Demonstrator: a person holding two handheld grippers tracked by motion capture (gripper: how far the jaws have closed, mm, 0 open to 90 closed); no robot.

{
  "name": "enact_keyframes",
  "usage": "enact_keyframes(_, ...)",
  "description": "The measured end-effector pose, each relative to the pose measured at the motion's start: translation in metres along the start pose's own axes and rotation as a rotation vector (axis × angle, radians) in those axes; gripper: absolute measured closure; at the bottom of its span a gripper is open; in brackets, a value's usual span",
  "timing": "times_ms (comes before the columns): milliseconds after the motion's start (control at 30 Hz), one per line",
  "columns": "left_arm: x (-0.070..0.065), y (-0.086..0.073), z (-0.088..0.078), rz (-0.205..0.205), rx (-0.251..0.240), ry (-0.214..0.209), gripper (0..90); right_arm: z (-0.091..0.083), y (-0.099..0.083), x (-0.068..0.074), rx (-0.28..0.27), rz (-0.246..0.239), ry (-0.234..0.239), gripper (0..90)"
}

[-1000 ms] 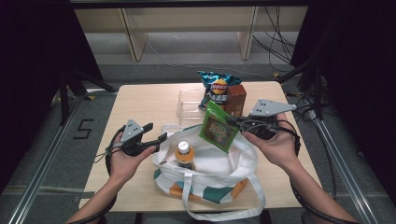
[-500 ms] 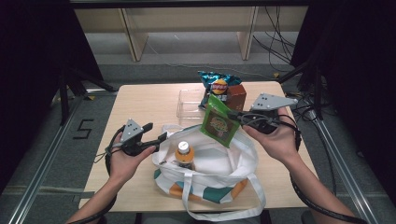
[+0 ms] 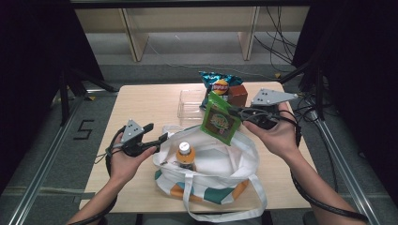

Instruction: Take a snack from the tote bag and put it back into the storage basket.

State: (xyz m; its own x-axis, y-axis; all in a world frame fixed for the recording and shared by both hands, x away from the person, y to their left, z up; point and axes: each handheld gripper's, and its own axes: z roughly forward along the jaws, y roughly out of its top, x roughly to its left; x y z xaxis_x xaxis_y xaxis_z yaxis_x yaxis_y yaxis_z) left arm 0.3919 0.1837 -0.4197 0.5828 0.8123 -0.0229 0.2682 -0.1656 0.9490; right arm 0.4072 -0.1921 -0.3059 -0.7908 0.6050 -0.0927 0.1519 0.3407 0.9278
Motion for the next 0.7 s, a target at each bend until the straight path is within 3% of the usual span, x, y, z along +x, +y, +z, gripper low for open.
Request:
enact_keyframes(67,0.000,0.000,0.000,0.002,-0.001,0.002,32.2,0.000,0.001,0.001,0.006,0.019,0.002,90.0)
enact_keyframes(333,0.000,0.000,0.000,0.002,-0.001,0.001,32.2,0.003,0.004,-0.002,-0.005,-0.003,0.005,90.0)
enact_keyframes(433,0.000,0.000,0.000,0.002,-0.001,0.001,32.2,0.003,0.005,-0.002,-0.009,0.023,-0.008,90.0)
enact_keyframes(467,0.000,0.000,0.000,0.002,-0.001,0.001,32.2,0.003,0.006,-0.004,-0.007,0.007,0.004,90.0)
enact_keyframes(500,0.000,0.000,0.000,0.003,-0.001,0.001,32.2,0.003,0.006,-0.003,-0.004,0.032,0.003,90.0)
enact_keyframes(533,0.000,0.000,0.000,0.002,-0.001,0.001,32.1,0.003,0.007,-0.004,-0.020,0.007,-0.010,90.0)
enact_keyframes(600,0.000,0.000,0.000,0.003,0.000,0.001,32.2,0.002,0.008,-0.002,-0.010,0.035,0.003,90.0)
enact_keyframes(700,0.000,0.000,0.000,0.000,-0.002,0.001,32.2,0.001,0.012,-0.005,-0.026,-0.007,-0.008,90.0)
